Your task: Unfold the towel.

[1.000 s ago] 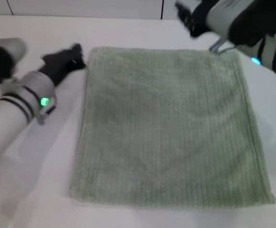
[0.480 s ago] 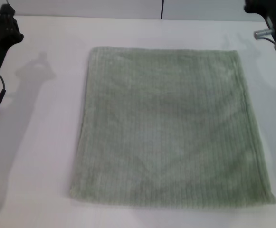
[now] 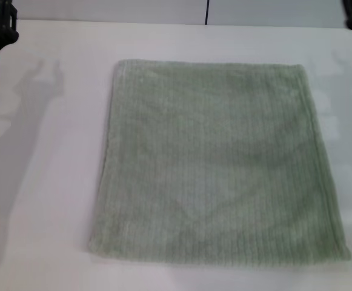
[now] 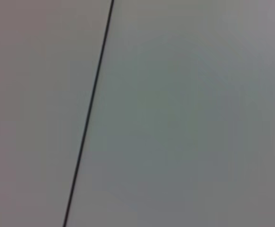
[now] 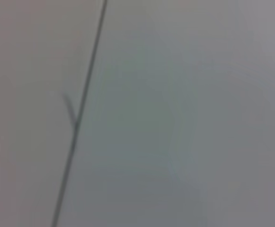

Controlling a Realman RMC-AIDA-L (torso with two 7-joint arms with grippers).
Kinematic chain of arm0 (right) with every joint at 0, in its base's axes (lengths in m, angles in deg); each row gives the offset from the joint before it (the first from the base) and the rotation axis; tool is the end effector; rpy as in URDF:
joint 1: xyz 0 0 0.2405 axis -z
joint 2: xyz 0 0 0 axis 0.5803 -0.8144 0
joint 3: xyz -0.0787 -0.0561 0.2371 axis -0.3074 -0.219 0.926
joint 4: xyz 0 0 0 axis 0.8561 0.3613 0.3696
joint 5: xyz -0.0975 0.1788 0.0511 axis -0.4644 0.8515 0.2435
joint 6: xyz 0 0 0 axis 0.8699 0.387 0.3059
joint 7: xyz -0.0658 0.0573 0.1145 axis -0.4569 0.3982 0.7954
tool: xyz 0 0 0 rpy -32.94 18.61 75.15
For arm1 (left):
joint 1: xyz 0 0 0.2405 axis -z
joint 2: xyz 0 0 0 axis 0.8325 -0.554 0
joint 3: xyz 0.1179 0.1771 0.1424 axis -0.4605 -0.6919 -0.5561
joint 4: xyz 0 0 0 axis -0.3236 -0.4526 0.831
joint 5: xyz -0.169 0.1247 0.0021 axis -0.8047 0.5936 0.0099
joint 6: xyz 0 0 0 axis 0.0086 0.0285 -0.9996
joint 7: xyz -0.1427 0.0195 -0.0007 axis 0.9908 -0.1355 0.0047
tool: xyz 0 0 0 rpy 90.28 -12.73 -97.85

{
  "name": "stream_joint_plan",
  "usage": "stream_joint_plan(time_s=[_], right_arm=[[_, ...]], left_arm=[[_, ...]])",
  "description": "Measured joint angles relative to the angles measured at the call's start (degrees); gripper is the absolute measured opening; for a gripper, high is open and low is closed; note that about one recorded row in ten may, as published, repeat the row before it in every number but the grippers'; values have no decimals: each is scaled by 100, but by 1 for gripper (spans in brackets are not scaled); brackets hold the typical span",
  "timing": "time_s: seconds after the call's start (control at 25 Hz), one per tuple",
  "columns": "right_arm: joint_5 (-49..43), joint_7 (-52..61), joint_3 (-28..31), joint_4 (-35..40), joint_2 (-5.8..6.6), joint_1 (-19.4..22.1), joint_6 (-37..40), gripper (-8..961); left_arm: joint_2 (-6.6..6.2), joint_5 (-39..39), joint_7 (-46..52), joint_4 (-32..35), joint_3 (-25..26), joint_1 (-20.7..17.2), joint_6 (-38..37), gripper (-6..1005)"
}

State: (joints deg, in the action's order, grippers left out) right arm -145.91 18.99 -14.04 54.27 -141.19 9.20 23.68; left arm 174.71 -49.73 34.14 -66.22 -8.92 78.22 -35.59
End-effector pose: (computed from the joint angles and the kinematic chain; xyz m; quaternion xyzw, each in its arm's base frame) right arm 0.2512 0.3724 0.0040 -0.6646 0.1018 0.3401 0.6575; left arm -0.3032 0.3555 0.0267 -0.6347 -0.2436 -0.4124 0.6065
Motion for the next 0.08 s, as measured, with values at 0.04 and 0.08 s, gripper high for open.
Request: stream_joint_plan(time_s=[0.04, 0.08], right_arm=[[7, 32, 93, 63, -2, 33, 161, 346], [14, 48, 181, 143, -12, 53, 328, 346]], left_arm=[[5, -1, 3, -15, 57, 12, 3, 124], [10, -2, 17, -19, 105, 17, 10, 124]])
